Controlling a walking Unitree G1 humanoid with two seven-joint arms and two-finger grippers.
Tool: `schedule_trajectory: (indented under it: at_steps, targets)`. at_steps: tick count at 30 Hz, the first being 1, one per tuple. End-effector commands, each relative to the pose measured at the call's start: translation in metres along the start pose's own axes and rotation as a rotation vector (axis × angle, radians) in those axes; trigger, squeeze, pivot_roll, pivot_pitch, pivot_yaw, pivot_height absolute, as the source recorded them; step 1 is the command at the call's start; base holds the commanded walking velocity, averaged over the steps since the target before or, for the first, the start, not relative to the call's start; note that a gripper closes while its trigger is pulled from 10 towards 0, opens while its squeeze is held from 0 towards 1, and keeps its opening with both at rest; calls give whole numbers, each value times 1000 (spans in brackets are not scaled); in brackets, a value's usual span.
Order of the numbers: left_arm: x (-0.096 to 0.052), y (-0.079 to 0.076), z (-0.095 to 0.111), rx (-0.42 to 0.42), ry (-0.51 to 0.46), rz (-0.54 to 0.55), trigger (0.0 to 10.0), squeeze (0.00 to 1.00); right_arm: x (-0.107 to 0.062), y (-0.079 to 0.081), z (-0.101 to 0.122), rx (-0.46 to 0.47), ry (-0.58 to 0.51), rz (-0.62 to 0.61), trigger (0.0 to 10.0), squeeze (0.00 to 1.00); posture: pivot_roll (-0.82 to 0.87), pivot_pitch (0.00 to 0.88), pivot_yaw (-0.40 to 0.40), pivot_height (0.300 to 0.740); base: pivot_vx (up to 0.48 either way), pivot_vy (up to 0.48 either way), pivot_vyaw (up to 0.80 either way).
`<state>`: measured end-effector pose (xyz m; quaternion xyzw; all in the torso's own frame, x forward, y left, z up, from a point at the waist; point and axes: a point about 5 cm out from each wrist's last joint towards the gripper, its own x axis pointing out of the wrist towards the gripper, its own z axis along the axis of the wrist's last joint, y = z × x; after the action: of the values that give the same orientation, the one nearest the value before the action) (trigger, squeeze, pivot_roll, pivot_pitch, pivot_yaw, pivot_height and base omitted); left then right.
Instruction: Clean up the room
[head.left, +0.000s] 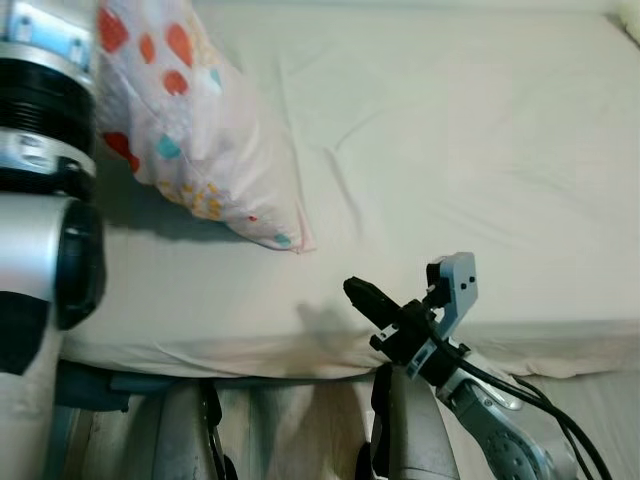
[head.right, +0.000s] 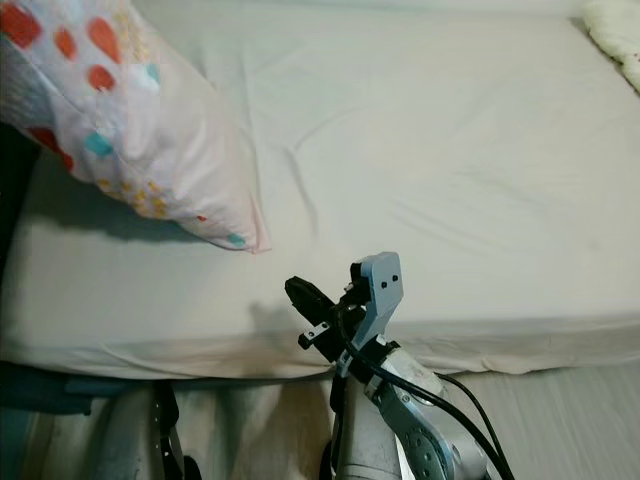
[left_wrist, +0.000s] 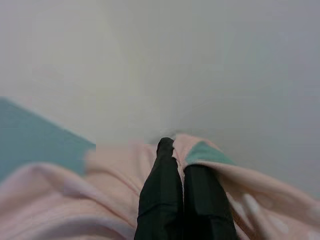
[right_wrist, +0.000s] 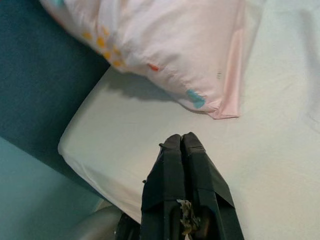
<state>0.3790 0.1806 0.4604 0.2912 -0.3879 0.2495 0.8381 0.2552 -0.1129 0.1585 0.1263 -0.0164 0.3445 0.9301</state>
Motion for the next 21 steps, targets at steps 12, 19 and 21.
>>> schedule_trajectory:
  at_steps: [12,19,21]
  targets:
    - [-67,12,-95,202,179,-28,10000,1000,-5,-5,-9,30,16,-48,10000,0,12,200,30,536,0,0,0]
    - [-153,44,-108,243,190,-13,10000,0,-4,-5,-12,37,30,-41,10000,0,24,216,16,536,0,0,0]
    - [-161,46,-106,218,186,-30,10000,0,-4,-5,-12,37,32,-42,10000,0,24,216,16,536,0,0,0]
